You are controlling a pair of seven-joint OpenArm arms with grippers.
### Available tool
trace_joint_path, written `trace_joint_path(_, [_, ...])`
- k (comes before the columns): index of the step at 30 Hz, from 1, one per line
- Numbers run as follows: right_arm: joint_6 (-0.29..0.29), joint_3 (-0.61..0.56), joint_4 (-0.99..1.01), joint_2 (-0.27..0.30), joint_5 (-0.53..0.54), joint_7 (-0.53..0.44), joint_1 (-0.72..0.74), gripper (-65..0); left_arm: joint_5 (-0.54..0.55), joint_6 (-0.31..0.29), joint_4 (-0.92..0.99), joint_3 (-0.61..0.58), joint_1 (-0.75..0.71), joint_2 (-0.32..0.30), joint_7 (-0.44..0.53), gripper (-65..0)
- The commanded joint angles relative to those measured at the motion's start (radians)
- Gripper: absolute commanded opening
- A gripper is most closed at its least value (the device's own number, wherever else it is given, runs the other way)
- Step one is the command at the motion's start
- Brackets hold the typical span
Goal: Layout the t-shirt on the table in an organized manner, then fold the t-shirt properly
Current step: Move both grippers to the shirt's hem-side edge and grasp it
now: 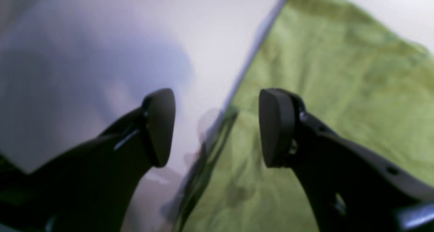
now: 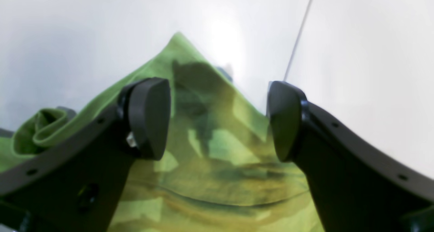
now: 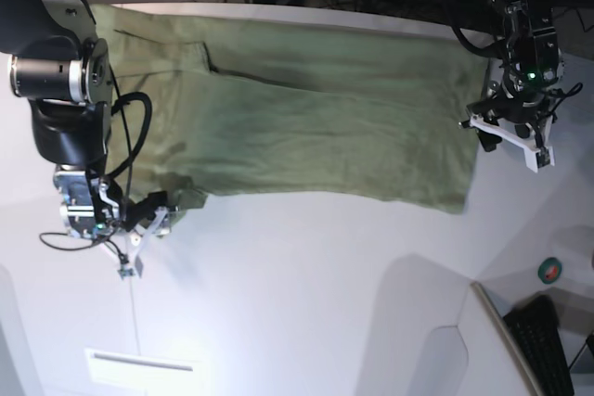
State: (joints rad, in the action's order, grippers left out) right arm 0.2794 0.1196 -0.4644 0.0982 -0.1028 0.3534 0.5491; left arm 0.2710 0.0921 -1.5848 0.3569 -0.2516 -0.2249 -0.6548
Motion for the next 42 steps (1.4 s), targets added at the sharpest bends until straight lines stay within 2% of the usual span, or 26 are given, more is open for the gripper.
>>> trace_joint_path(1, [-0.001, 0.001, -0.014, 0.007, 0.002, -0.014, 0.027, -30.3, -0.003, 0.004, -0.001, 0.006, 0.013, -0.021, 0.016, -27.6])
trace_joint_path(6, [-0.001, -0.001, -0.017, 0.005, 0.002, -0.015, 0.022, -58.1, -0.003, 0.004, 0.117, -0.003, 0.110, -0.043, 0.016, -27.6])
trace_joint_path(8, [-0.001, -0.001, -0.017, 0.005, 0.002, -0.015, 0.022, -65.0, -0.003, 0.004, 0.160, -0.006, 0.159, -0.061, 0.013, -27.0])
trace_joint_path(15, [-0.001, 0.002, -0.050, 0.005, 0.002, -0.009, 0.009, -65.0, -0.003, 0.004, 0.327, -0.103, 0.332, -0.103, 0.010, -26.5])
trace_joint_path(21, [-0.001, -0.001, -0.291, 0.001, 0.002, -0.004, -0.106, -65.0, -0.003, 0.004, 0.564, -0.178, 0.489, -0.100, 0.016, -26.5])
trace_joint_path(26, [-0.001, -0.002, -0.435, -0.010, 0.002, 0.065, -0.160, -65.0, -0.002, 0.004, 0.713, -0.213, 0.599, -0.098, 0.023, -26.3])
trace_joint_path(29, [-0.001, -0.004, -0.491, -0.012, 0.002, 0.072, -0.179, -65.0, -0.002, 0.004, 0.771, -0.272, 0.634, -0.097, 0.082, -26.3])
trace_joint_path(31, [-0.001, -0.030, -0.508, -0.012, 0.002, 0.074, -0.192, -65.0, 0.003, 0.004, 0.832, -0.313, 0.662, -0.095, 0.109, -23.4])
trace_joint_path(33, [-0.001, -0.064, -0.524, -0.008, 0.002, 0.074, -0.199, -65.0, 0.004, 0.004, 0.898, -0.332, 0.688, -0.093, 0.142, -16.3])
trace_joint_path(35, [-0.001, -0.077, -0.532, -0.007, 0.002, 0.074, -0.212, -65.0, 0.004, 0.004, 0.943, -0.338, 0.700, -0.086, 0.174, -13.2])
trace_joint_path(38, [-0.001, -0.082, -0.549, -0.008, 0.002, 0.074, -0.218, -65.0, 0.004, -0.001, 0.967, -0.339, 0.710, -0.069, 0.201, -14.2])
trace_joint_path(42, [-0.001, -0.085, -0.552, -0.010, 0.002, 0.074, -0.220, -65.0, 0.004, -0.041, 0.963, -0.339, 0.710, -0.043, 0.204, -14.3])
